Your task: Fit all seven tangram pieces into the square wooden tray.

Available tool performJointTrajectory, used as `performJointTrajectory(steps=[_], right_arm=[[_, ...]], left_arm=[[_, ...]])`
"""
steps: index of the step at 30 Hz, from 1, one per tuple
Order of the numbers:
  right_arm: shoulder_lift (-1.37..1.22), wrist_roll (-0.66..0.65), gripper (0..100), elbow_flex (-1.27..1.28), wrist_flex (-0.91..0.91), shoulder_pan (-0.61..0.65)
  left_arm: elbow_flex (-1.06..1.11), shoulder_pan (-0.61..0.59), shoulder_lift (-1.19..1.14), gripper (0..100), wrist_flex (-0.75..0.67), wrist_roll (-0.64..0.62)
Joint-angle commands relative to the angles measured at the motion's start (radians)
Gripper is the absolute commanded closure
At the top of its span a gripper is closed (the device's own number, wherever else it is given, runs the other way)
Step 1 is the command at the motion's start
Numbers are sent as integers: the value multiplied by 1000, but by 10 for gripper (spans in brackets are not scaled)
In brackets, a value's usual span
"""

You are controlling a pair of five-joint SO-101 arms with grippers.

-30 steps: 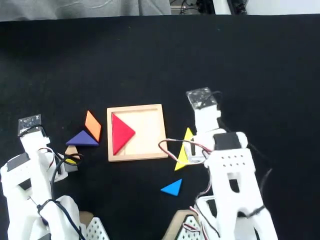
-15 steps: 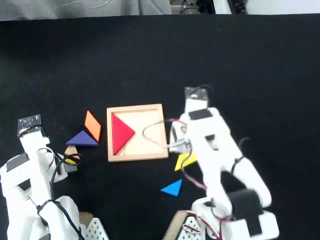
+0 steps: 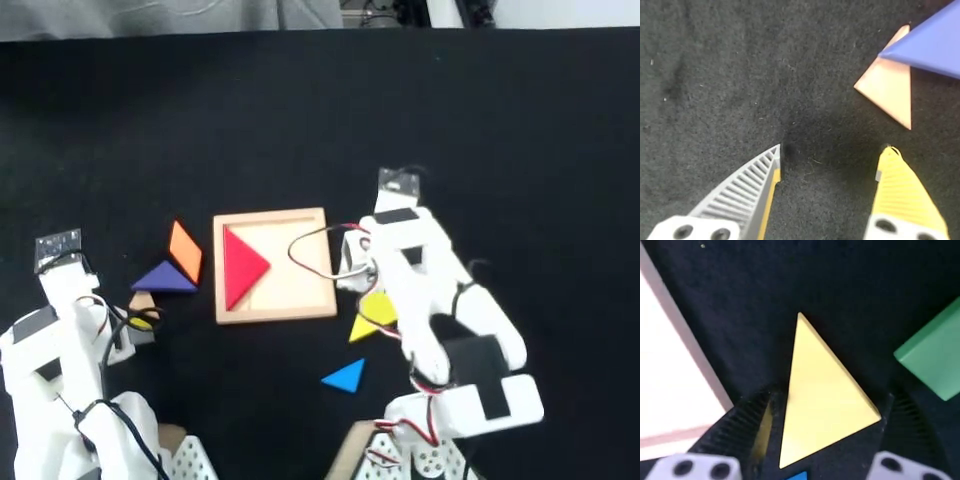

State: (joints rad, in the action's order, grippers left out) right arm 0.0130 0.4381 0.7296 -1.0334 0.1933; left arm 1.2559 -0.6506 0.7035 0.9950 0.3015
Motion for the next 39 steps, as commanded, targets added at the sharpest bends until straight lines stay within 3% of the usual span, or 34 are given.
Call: performJointTrajectory(steps=[1, 22, 29, 39], right_arm=[[-24, 11, 680, -30, 20, -12], [-33, 11, 682, 36, 77, -14], [-35, 2, 833, 7, 83, -15], [-25, -23, 835, -53, 75, -26]], left_arm=[[-7, -8, 18, 698, -11, 0], [-7, -8, 18, 698, -11, 0], [-7, -8, 18, 698, -11, 0], [-7, -10, 18, 698, -11, 0]])
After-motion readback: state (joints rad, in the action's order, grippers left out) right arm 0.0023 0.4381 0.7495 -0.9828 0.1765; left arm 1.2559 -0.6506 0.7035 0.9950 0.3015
